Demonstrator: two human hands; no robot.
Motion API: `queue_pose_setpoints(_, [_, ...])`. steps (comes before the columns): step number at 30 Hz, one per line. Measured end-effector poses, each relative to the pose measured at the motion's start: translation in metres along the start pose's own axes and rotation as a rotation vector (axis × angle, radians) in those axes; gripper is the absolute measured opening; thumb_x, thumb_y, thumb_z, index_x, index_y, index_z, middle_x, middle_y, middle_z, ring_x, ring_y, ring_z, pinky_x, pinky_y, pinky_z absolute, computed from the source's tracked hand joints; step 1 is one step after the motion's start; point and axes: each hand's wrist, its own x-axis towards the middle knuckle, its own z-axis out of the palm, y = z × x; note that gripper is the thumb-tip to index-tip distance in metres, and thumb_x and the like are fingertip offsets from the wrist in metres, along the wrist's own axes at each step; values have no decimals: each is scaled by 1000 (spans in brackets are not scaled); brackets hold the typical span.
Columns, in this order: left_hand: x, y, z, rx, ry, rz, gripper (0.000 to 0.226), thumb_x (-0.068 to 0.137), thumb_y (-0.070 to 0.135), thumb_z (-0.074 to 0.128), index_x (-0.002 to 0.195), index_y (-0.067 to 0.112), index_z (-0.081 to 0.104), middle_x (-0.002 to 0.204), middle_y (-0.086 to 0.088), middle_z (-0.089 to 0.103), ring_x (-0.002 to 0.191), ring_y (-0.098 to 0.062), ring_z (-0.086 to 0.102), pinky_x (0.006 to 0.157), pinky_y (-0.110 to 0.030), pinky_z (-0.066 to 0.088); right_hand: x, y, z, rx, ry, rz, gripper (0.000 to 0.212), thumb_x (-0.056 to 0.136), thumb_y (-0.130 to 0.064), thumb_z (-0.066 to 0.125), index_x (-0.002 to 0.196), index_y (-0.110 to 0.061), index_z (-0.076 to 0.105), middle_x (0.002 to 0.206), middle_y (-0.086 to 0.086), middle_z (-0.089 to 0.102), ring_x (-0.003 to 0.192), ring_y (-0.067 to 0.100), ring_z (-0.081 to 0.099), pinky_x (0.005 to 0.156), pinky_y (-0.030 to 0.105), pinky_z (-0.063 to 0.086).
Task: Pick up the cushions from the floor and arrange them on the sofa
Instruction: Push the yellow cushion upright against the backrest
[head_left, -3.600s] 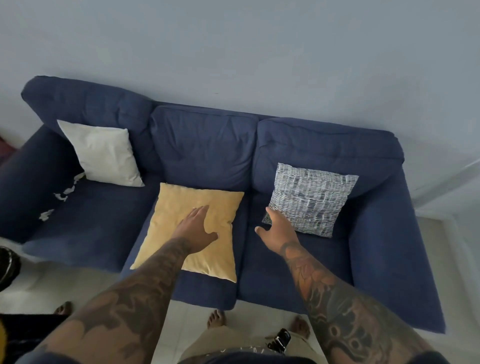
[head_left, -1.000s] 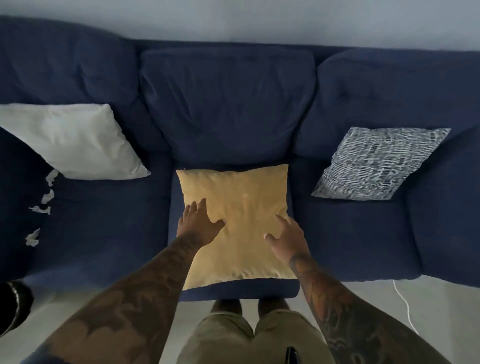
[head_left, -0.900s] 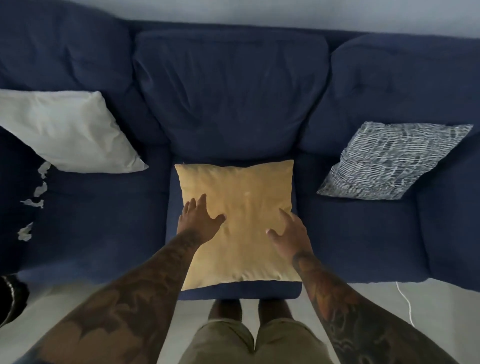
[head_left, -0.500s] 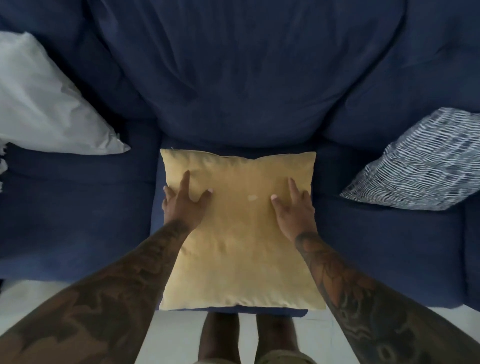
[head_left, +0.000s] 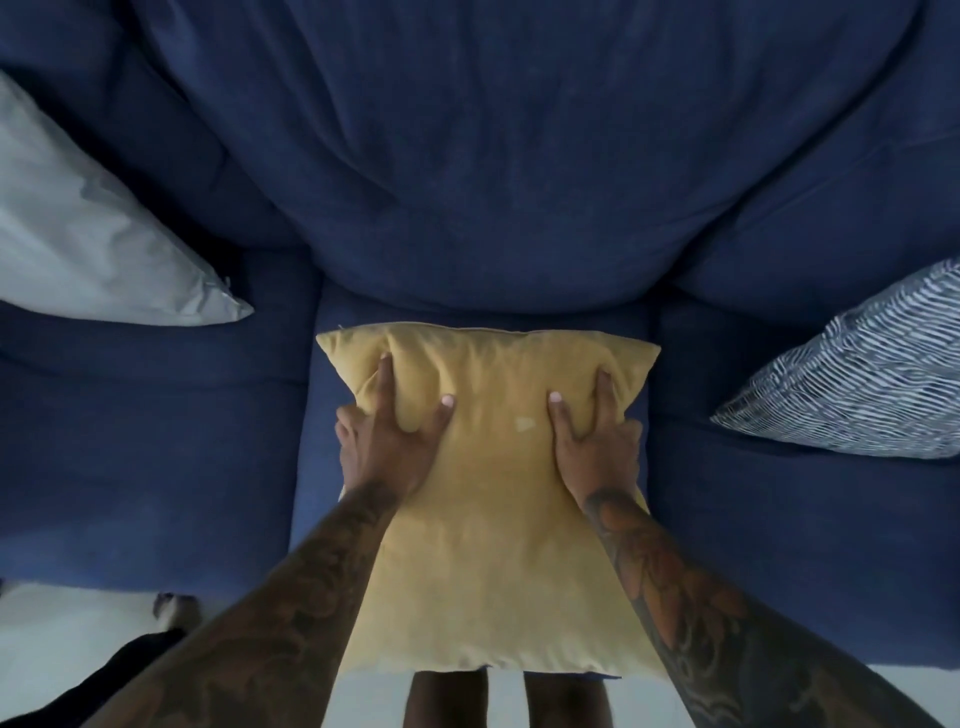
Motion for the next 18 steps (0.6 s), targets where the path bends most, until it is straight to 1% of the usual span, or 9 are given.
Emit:
queue_pose_setpoints(2, [-5,2,-1,-24,41,29,98,77,88,52,153,65,-4,133,-8,31,128,-33,39,105,-51,39,-2,-2,-5,51,30,-38,86,86,-87,44,160,-58,11,118,2,35,104,27,53,102,43,48])
queue_pose_setpoints(5, [-19,5,-4,-68,114,84,97,79,81,60,154,64,2,134,-5,28,130,-32,38,107,-50,38,-13,-3,-13,104,98,-80,89,86,-81,53,162,-53,15,119,0,35,95,19,48,90,35,46])
queue_pose_setpoints(7, [-29,5,-6,-98,150,124,97,79,75,64,154,64,5,131,-1,27,129,-32,39,109,-48,37,-23,0,-20,143,154,-97,90,86,-78,58,162,-53,17,120,1,38,96,18,49,87,33,45])
queue_pose_setpoints(9, [-36,5,-12,-119,184,155,99,78,71,68,154,65,5,130,0,26,126,-33,42,110,-49,38,-33,1,-26,189,188,-132,91,85,-75,62,162,-53,19,123,1,40,101,17,50,86,30,43])
queue_pose_setpoints(11, [-45,7,-16,-141,225,197,102,76,68,71,154,65,6,129,2,24,124,-34,43,111,-51,39,-42,2,-36,233,226,-187,93,83,-72,64,162,-51,20,122,0,42,103,14,49,80,20,41])
queue_pose_setpoints(13, [-51,10,-24,-154,296,261,105,71,73,69,156,62,8,126,5,19,125,-34,43,112,-50,38,-49,-2,-44,265,268,-248,97,81,-74,63,163,-49,20,120,0,42,101,12,48,76,7,35])
queue_pose_setpoints(15, [-52,17,-31,-179,362,337,110,65,78,64,159,56,11,127,4,18,126,-32,40,110,-43,36,-51,-8,-52,293,330,-315,99,81,-78,64,164,-46,20,118,0,42,100,10,46,77,1,34])
queue_pose_setpoints(17, [-52,28,-40,-236,422,405,114,63,77,64,162,48,14,131,-2,22,127,-24,37,109,-35,30,-50,-18,-62,339,401,-403,102,79,-78,65,164,-43,21,120,0,41,101,7,44,84,-4,33])
queue_pose_setpoints(18, [-48,34,-44,-262,442,435,116,63,78,65,163,44,15,134,-5,24,126,-18,34,109,-33,28,-46,-24,-65,362,426,-446,104,79,-78,65,165,-39,22,122,1,41,102,6,44,88,-5,32])
